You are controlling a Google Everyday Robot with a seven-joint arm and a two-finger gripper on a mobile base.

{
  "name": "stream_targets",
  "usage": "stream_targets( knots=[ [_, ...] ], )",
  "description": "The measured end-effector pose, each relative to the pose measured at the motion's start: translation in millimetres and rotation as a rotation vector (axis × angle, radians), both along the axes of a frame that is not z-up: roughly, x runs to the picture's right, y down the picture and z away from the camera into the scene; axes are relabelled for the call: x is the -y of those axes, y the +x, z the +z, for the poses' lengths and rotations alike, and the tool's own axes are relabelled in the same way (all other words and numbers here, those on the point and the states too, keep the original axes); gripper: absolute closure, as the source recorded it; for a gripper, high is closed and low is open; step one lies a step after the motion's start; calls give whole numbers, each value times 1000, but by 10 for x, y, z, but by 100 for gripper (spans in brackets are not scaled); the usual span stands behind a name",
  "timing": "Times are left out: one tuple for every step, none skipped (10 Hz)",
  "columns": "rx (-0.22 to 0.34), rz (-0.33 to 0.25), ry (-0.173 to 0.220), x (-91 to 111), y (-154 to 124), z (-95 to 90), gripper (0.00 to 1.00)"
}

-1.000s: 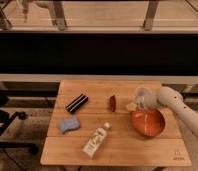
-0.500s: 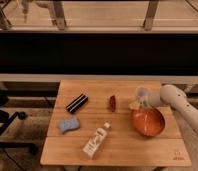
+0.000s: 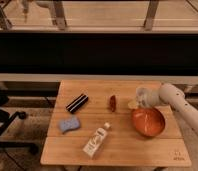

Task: Push the ceramic bowl across the table

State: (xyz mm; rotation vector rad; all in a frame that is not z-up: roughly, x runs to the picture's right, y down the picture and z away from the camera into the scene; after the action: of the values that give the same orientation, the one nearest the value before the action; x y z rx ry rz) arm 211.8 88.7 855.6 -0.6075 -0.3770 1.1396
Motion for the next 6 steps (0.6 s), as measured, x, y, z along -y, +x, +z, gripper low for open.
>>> stream_targets(
  knots=[
    [-1,-2,0,1,24,-2,95],
    [0,-3,0,1,50,-4,95],
    [2,-5,3,16,54,-4,95],
    [4,-9,0,11,52,-2,95],
    [6,-12,1,21,44,4,95],
    [8,-13,1,23,45,6,95]
  ],
)
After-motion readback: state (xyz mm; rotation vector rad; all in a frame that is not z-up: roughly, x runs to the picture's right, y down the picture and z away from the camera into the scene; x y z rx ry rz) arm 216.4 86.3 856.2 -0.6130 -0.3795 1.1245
